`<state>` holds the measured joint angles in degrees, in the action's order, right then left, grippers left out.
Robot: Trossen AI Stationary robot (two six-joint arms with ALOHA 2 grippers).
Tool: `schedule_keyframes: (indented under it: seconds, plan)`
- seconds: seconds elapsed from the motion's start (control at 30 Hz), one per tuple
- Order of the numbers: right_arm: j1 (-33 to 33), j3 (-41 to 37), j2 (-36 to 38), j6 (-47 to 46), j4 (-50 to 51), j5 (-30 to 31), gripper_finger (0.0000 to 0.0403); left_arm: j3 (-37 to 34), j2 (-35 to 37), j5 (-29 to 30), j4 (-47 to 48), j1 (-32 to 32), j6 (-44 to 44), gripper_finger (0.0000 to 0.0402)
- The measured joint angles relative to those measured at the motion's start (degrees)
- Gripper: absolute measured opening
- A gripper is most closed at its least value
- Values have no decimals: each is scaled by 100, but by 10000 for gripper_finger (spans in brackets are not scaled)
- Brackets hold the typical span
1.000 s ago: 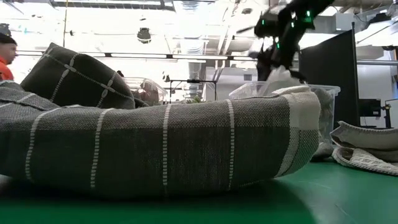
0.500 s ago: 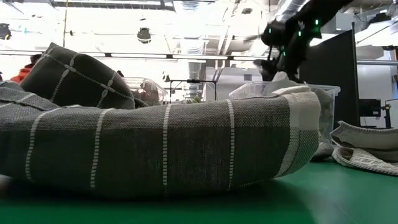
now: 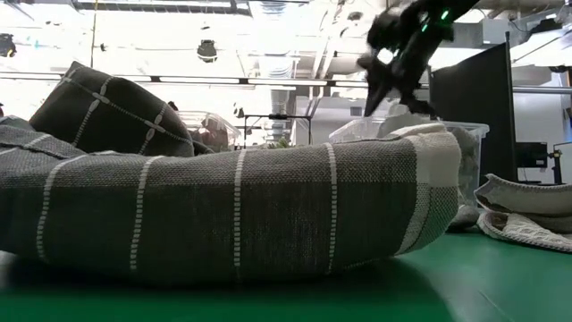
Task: Sort towels by color in basket
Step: Put the white towel into the right transparent bin, then put the black pattern towel into the right transparent bin
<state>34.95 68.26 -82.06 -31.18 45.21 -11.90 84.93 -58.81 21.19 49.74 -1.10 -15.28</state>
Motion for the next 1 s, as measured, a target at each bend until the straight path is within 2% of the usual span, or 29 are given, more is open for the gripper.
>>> schedule_keyframes:
  seconds: [0.13, 0.23, 0.37, 0.47, 0.7, 0.83, 0.93, 1.0]
  plan:
    - [-85, -358, -867, 216, -531, 17, 281, 3, -25, 2, 0, 0, -1, 212]
    - [-37, -385, -1524, 263, -569, -46, 281, 3, -33, 13, 4, 0, 1, 212]
    - [7, -360, -1699, 289, -483, -210, 281, 3, 9, 31, 11, 0, 1, 212]
    - [20, -364, -1433, 150, -355, -123, 281, 3, 79, 34, 25, 0, 1, 212]
    - [332, 199, -198, -102, 304, 450, 281, 3, 151, 37, 19, 0, 21, 212]
    - [375, 417, 410, -298, 288, 535, 281, 3, 128, 37, 17, 0, 187, 212]
    - [134, 444, 761, -332, 302, 557, 281, 3, 59, -60, 63, -1, 293, 212]
    - [-241, 444, 953, -332, 308, 560, 281, 3, -32, -327, 188, 0, 368, 212]
